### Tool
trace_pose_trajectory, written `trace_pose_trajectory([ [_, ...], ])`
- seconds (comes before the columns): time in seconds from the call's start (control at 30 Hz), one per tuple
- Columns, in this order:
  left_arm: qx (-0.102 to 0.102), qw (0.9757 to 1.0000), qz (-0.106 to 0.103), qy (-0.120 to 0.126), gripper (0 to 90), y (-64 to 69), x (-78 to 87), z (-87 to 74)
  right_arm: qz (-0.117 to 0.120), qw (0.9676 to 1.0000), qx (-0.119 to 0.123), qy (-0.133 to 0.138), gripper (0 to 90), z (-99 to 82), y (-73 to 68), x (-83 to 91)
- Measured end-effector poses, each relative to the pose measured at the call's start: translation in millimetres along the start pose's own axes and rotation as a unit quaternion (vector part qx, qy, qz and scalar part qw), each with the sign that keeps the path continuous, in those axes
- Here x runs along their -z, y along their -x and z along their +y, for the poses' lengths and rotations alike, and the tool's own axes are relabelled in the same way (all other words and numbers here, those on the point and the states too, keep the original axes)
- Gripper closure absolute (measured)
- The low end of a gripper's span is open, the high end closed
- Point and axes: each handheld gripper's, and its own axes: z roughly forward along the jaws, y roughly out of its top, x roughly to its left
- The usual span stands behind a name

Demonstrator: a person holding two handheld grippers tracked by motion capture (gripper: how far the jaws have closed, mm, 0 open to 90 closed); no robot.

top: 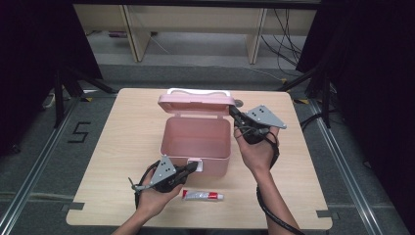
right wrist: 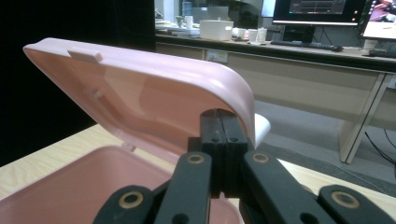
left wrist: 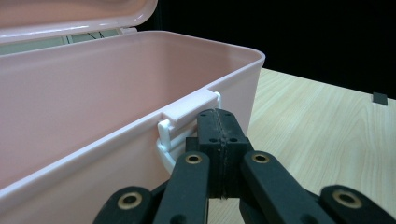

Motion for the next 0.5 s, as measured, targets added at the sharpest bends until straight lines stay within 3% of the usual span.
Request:
trace_pose_trajectory([
  [0.17,-0.001,1.0000,0.002,-0.004,90.0,0.1,0.6,0.2,-0.014,0.9999,0.004,0.004,90.0,3.2,2.6,-5.5],
  [0.5,-0.003,1.0000,0.005,-0.005,90.0,0.8,0.8,0.0,-0.017,0.9998,-0.005,0.008,90.0,10.1,5.3,-20.5],
])
